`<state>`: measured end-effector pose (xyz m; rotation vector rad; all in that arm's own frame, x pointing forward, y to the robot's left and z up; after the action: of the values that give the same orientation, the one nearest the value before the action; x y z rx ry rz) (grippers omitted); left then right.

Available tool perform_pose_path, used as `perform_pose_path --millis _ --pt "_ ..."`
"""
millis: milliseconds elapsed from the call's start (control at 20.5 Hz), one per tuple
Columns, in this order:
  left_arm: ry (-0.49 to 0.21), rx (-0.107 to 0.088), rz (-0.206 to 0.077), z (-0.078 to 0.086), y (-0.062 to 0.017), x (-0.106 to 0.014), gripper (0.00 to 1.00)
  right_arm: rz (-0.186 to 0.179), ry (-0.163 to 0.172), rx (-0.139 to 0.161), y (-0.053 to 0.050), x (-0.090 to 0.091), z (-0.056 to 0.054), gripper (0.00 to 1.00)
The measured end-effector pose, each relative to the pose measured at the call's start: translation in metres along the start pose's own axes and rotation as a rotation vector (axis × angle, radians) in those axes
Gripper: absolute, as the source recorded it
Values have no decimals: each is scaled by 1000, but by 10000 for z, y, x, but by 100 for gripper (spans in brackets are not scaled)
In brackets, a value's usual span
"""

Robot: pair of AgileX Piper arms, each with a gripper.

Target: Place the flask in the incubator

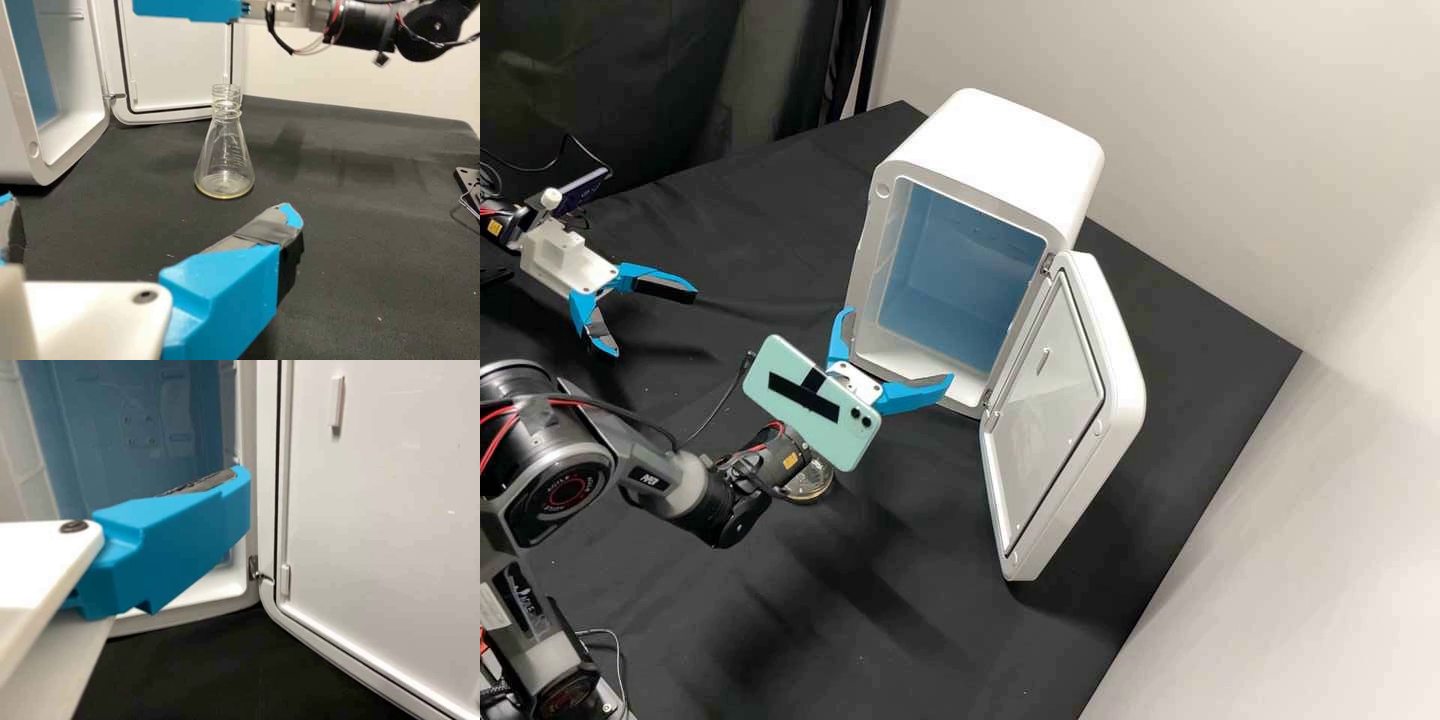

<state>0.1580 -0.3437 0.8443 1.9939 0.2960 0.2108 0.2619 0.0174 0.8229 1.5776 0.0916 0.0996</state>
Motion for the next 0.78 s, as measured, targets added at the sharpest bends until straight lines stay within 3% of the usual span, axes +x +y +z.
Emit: perform_pose_path --millis 146,341,536,780 --pt "-5 2 1 9 2 1 100 -26 -25 -7 -29 -112 75 100" --pt "-7 11 14 20 27 -9 100 -57 -33 -1 -50 -273 95 100" --pt "-6 8 9 25 12 -19 100 -114 -14 -27 -105 -443 77 100" --pt "-7 11 13 35 15 -34 100 -150 11 -42 -124 -670 28 100"
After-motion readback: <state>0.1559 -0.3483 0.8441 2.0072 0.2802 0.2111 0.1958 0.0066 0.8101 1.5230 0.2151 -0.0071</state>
